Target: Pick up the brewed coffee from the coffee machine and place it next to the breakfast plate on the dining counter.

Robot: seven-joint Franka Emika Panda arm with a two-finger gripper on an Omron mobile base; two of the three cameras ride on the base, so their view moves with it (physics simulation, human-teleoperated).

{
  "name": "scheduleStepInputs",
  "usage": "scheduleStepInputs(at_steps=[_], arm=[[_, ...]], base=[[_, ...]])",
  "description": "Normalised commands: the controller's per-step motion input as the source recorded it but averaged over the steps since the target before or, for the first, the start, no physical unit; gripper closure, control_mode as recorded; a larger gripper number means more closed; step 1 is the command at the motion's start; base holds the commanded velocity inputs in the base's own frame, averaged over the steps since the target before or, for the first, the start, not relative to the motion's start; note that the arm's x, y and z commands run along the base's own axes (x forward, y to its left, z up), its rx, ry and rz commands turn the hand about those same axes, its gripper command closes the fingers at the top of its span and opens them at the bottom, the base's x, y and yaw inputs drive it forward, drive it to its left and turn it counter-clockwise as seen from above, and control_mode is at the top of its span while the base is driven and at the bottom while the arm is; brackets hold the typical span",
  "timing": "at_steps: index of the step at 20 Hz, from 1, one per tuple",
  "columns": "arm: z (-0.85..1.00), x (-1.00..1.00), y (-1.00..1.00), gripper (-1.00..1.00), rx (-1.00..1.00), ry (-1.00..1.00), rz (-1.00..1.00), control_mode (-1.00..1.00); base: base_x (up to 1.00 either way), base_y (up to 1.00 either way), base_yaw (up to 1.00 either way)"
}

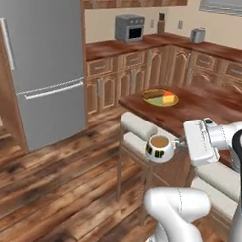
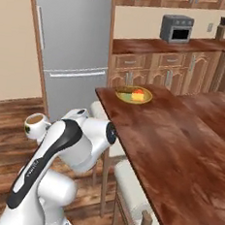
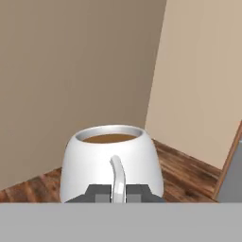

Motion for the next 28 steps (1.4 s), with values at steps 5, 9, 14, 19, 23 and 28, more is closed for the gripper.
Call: scheduleStepInputs(at_steps=[5, 9, 14, 19, 23, 28], arm=[[0.0, 0.0, 0.0, 1.0, 0.0, 0.0, 0.0, 1.0], [0.0, 0.0, 0.0, 1.0, 0.0, 0.0, 0.0, 1.0], [0.0, 0.0, 0.0, 1.0, 0.0, 0.0, 0.0, 1.0], [0.0, 0.0, 0.0, 1.0, 0.0, 0.0, 0.0, 1.0], [0.0, 0.0, 0.0, 1.0, 0.0, 0.0, 0.0, 1.0], [0.0, 0.0, 0.0, 1.0, 0.0, 0.0, 0.0, 1.0]], base=[[0.84, 0.6, -0.58], [0.81, 0.64, -0.59], [0.58, 0.36, -0.59], [0.45, 0.09, -0.57], [0.43, 0.02, -0.56], [0.52, 0.38, -0.49]])
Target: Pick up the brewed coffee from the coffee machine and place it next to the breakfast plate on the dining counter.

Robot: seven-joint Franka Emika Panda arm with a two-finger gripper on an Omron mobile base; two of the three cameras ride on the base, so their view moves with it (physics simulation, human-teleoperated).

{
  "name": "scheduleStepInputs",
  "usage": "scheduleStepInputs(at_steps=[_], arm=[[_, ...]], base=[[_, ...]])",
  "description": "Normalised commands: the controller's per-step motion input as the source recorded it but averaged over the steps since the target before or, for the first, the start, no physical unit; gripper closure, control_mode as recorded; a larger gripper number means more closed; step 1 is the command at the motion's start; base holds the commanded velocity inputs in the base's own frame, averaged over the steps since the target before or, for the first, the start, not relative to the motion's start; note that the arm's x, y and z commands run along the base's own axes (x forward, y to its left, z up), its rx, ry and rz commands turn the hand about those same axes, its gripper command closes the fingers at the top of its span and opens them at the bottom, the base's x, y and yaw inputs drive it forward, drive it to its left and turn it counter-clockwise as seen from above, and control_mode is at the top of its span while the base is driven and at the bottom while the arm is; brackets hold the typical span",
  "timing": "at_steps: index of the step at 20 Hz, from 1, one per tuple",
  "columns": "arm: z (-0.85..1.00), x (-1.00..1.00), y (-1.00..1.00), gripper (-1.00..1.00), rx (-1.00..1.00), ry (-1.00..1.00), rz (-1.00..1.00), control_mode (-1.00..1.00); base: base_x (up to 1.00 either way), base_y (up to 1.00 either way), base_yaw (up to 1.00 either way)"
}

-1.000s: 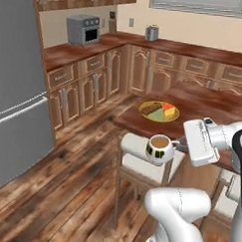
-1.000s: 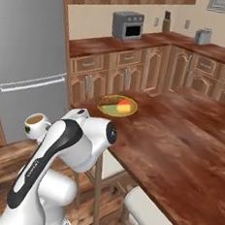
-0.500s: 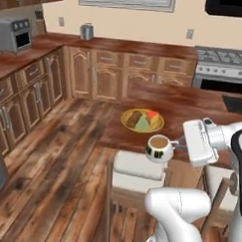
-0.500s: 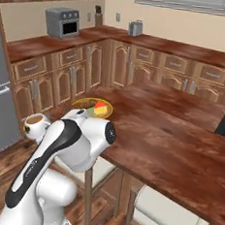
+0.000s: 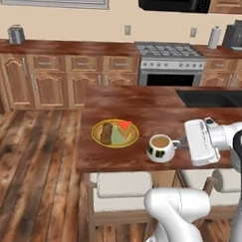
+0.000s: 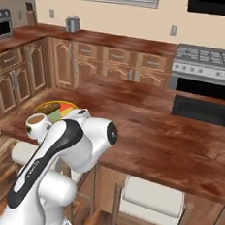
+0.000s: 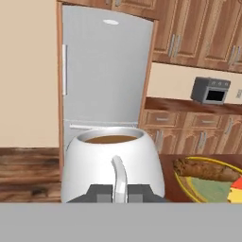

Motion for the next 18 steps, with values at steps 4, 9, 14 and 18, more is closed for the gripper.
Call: scheduleStepInputs(at_steps=[4, 9, 14, 18], arm=[[0.0, 0.0, 0.0, 1.0, 0.0, 0.0, 0.0, 1.0], [0.0, 0.0, 0.0, 1.0, 0.0, 0.0, 0.0, 1.0], [-0.05, 0.41, 0.0, 1.0, 0.0, 0.0, -0.08, -1.0], [-0.13, 0.75, -0.01, 1.0, 0.0, 0.0, -0.08, -1.0]], base=[[0.53, 0.52, -0.36], [0.51, 0.34, -0.32], [0.24, 0.0, -0.09], [0.0, 0.0, 0.0]])
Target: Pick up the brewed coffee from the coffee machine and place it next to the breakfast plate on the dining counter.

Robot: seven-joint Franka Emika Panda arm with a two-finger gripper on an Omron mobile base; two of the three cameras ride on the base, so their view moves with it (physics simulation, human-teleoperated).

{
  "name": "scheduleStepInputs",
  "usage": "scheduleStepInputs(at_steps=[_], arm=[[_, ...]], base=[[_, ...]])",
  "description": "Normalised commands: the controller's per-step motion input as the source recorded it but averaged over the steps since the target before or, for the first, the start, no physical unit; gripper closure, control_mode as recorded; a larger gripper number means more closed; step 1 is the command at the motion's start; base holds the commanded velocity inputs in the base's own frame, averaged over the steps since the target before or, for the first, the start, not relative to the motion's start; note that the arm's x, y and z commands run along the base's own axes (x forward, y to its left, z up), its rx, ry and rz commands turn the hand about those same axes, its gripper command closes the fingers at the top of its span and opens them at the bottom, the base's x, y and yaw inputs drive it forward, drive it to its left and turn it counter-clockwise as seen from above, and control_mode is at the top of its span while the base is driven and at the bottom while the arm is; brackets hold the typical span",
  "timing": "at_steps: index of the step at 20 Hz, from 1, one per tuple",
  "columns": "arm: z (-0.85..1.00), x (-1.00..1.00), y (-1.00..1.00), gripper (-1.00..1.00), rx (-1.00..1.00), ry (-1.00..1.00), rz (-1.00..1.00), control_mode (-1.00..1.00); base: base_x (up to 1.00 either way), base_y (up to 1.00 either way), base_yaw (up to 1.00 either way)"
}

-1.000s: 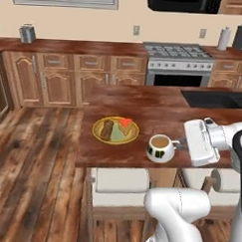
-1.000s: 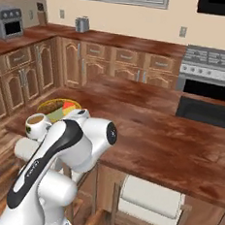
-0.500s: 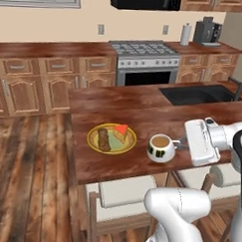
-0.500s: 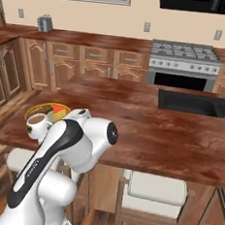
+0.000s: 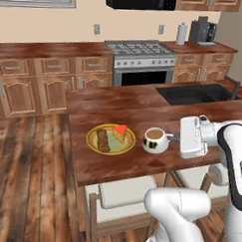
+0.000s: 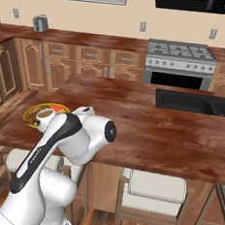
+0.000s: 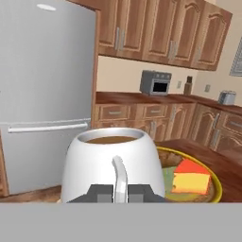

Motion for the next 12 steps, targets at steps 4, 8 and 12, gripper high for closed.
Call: scheduleStepInputs(at_steps=[4, 8, 12], arm=[[-0.2, 0.77, -0.11, 1.0, 0.0, 0.0, -0.07, -1.0], [-0.23, 0.72, -0.2, 1.0, 0.0, 0.0, -0.03, -1.0], [-0.24, 0.71, -0.17, 1.0, 0.0, 0.0, 0.0, -1.0]], base=[[0.0, 0.0, 0.0], [0.0, 0.0, 0.0], [0.0, 0.0, 0.0]])
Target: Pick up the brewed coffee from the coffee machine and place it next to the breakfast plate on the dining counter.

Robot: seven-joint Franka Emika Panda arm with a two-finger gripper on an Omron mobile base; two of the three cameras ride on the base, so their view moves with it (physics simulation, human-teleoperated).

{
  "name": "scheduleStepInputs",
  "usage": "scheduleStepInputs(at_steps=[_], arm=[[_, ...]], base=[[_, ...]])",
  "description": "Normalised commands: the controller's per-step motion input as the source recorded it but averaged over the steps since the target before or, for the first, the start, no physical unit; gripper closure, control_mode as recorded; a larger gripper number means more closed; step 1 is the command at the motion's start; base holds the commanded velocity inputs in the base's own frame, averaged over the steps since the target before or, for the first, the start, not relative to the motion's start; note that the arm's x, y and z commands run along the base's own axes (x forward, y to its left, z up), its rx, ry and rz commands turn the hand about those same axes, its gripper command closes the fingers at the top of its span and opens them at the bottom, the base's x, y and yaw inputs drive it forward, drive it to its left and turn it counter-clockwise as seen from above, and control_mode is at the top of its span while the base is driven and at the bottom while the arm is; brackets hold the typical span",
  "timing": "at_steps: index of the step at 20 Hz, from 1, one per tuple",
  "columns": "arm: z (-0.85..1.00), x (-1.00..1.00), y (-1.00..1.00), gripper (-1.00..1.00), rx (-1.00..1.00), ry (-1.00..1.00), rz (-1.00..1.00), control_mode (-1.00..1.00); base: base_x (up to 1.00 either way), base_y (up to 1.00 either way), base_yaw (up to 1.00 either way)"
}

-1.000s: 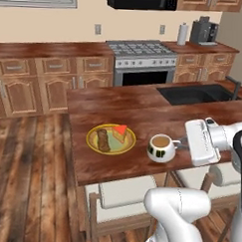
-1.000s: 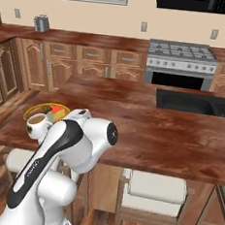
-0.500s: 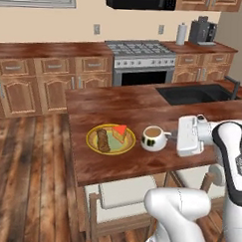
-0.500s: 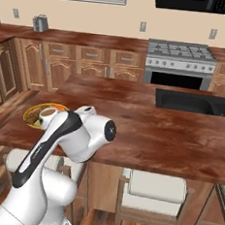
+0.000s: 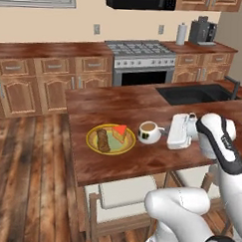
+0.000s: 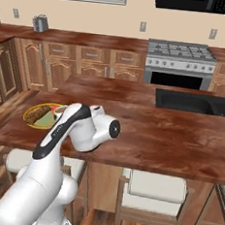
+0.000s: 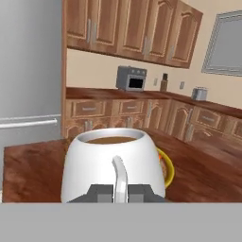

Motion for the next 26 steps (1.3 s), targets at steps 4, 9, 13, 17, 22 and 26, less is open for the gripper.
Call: scheduleStepInputs(at_steps=[4, 9, 13, 17, 22, 26], arm=[[-0.12, 0.68, -0.23, 1.0, 0.03, 0.0, 0.0, -1.0], [0.0, 0.46, -0.24, 1.0, 0.07, 0.0, 0.0, -1.0], [-0.03, 0.45, -0.1, 1.0, 0.02, 0.0, 0.0, -1.0], [-0.19, 0.34, 0.0, 1.0, 0.0, 0.0, 0.0, -1.0], [-0.26, 0.31, 0.0, 1.0, -0.02, 0.0, -0.01, -1.0], [-0.37, 0.26, 0.0, 1.0, -0.02, 0.0, 0.0, -1.0]], base=[[0.0, 0.0, 0.0], [0.0, 0.0, 0.0], [0.0, 0.0, 0.0], [0.0, 0.0, 0.0], [0.0, 0.0, 0.0], [0.0, 0.0, 0.0]])
